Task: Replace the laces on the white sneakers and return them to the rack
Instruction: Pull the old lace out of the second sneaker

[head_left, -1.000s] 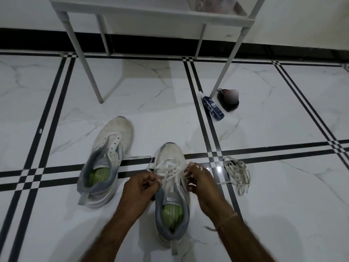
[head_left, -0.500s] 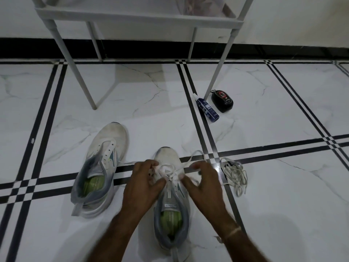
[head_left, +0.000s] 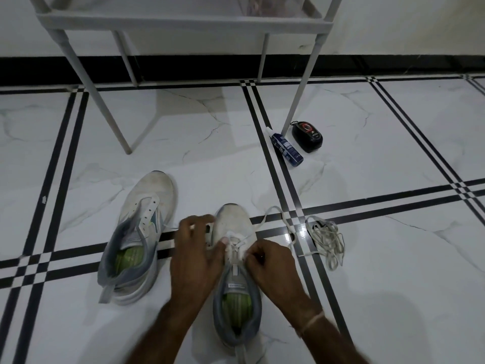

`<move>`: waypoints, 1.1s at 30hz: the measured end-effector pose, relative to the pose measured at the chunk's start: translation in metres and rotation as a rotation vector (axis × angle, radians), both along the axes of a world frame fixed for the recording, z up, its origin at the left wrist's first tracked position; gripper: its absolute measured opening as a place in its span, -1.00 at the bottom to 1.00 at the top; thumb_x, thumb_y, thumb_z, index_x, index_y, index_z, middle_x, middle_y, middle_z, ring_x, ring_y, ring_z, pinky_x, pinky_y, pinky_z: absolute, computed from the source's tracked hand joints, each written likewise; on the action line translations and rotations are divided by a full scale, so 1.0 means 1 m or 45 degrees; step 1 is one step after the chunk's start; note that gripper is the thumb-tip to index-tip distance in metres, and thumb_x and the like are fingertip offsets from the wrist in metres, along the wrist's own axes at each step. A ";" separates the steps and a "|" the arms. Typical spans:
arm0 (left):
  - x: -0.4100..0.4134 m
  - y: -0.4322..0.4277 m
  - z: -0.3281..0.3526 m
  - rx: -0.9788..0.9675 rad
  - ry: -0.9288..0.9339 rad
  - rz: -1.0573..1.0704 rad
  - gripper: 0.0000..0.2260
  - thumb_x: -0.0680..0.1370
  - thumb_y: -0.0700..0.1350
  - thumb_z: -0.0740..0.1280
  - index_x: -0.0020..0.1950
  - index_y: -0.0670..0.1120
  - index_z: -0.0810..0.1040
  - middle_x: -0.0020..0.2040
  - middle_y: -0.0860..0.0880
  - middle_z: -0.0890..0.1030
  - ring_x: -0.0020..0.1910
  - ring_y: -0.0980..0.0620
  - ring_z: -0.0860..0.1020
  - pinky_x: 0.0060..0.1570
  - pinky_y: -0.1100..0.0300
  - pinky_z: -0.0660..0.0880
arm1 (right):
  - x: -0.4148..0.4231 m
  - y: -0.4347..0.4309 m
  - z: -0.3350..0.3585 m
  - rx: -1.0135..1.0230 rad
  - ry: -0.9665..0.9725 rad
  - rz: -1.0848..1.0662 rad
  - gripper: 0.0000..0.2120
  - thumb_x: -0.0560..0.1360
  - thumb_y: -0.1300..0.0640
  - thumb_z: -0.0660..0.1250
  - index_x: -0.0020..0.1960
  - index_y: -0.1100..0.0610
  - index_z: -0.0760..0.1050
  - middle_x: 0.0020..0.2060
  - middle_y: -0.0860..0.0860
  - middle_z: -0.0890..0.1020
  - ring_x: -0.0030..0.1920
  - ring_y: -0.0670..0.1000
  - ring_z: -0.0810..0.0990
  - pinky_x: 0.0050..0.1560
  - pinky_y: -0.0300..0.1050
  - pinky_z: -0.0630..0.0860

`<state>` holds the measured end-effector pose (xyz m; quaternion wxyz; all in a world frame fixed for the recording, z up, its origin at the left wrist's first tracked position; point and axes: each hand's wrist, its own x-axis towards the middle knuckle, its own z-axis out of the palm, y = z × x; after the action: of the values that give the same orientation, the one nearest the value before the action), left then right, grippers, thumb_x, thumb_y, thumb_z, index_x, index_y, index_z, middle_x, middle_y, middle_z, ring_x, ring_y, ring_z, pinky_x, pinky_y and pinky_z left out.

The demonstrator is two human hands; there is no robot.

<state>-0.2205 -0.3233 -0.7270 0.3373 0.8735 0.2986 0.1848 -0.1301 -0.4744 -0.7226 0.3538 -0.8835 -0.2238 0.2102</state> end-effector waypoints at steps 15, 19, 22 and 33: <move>0.027 0.015 -0.004 -0.265 0.342 -0.429 -0.77 0.36 0.08 0.54 -0.06 0.06 0.65 -0.01 0.07 0.41 -0.03 0.09 0.50 -0.11 0.28 0.42 | 0.002 -0.012 -0.003 0.006 0.083 -0.110 -0.72 0.51 0.08 0.48 -0.32 -0.08 0.49 -0.37 -0.11 0.58 -0.29 -0.15 0.58 -0.24 -0.36 0.43; 0.031 0.005 -0.003 -0.113 0.390 -0.375 -0.86 0.41 0.01 0.56 -0.16 0.06 0.62 0.00 0.03 0.44 -0.04 0.07 0.49 -0.17 0.27 0.37 | 0.001 -0.007 -0.006 -0.048 0.058 -0.133 -0.76 0.54 0.02 0.46 -0.28 -0.03 0.51 -0.35 -0.11 0.59 -0.27 -0.16 0.58 -0.22 -0.35 0.43; 0.028 0.006 0.000 -1.001 0.029 0.068 -0.86 0.50 -0.31 0.45 -0.21 -0.13 0.57 -0.11 -0.10 0.60 -0.14 0.00 0.55 -0.23 0.30 0.43 | 0.001 -0.011 -0.005 -0.007 0.124 -0.198 -0.74 0.54 -0.02 0.45 -0.28 0.02 0.54 -0.39 -0.10 0.58 -0.32 -0.17 0.57 -0.26 -0.38 0.41; 0.020 0.009 -0.003 -0.217 0.025 -0.354 -0.86 0.40 0.02 0.54 -0.28 0.06 0.64 -0.31 0.16 0.58 -0.24 0.16 0.56 -0.18 0.22 0.43 | -0.003 -0.008 -0.012 -0.023 0.089 -0.204 -0.75 0.53 -0.03 0.45 -0.25 0.07 0.56 -0.39 -0.08 0.58 -0.32 -0.16 0.57 -0.24 -0.33 0.45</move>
<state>-0.2006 -0.3144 -0.7299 0.4295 0.8764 0.1928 0.1016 -0.1327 -0.4826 -0.7349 0.3689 -0.8939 -0.1381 0.2141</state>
